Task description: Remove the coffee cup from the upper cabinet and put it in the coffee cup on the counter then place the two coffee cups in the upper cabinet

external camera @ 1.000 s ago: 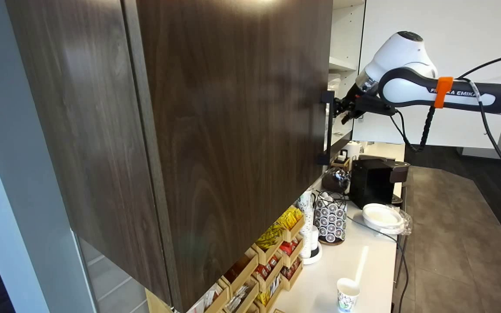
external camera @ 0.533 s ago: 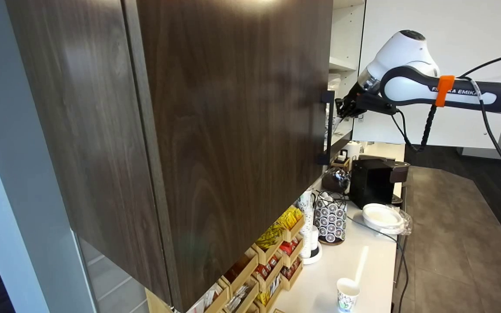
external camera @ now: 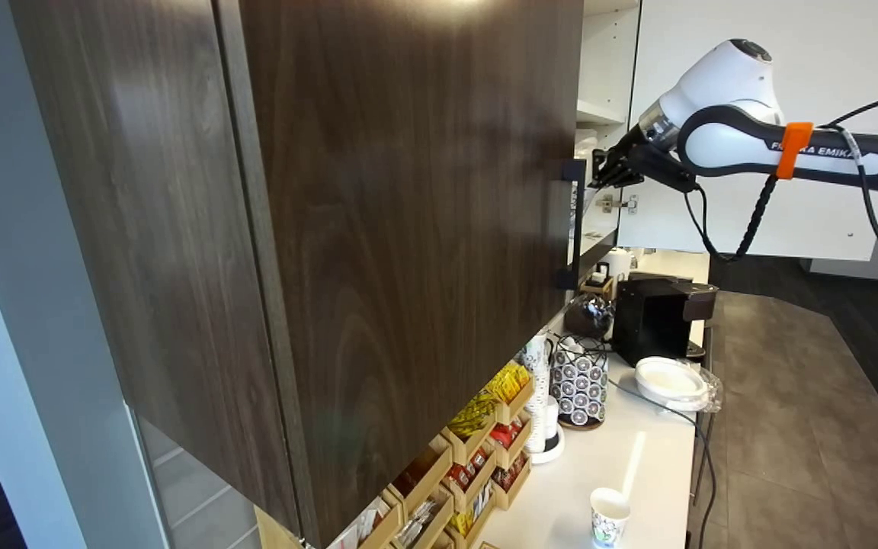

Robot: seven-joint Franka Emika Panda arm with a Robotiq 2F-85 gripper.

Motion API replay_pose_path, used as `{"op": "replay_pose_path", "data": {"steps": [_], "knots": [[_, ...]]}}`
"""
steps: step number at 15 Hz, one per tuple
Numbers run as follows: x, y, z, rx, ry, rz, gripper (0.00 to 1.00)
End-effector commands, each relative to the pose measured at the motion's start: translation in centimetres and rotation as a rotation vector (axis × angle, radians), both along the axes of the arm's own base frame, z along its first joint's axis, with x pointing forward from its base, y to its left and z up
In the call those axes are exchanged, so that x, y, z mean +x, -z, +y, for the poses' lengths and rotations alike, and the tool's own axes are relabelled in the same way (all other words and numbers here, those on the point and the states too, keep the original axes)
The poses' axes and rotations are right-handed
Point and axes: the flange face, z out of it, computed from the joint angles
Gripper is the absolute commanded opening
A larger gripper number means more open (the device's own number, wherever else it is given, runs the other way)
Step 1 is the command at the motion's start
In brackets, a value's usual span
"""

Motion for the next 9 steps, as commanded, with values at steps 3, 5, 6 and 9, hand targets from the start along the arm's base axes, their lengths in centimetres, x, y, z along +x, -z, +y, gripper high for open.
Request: {"op": "replay_pose_path", "data": {"steps": [3,5,6,9], "knots": [[-7.1,-2.4,-1.8,-0.064,-0.125,-0.038,0.01],[-9.9,-4.0,-2.9,-0.080,-0.184,-0.062,0.01],[-11.1,-4.3,-3.5,-0.098,-0.214,-0.068,0.01],[-14.7,-3.5,-4.2,-0.156,-0.329,-0.011,0.01]]}}
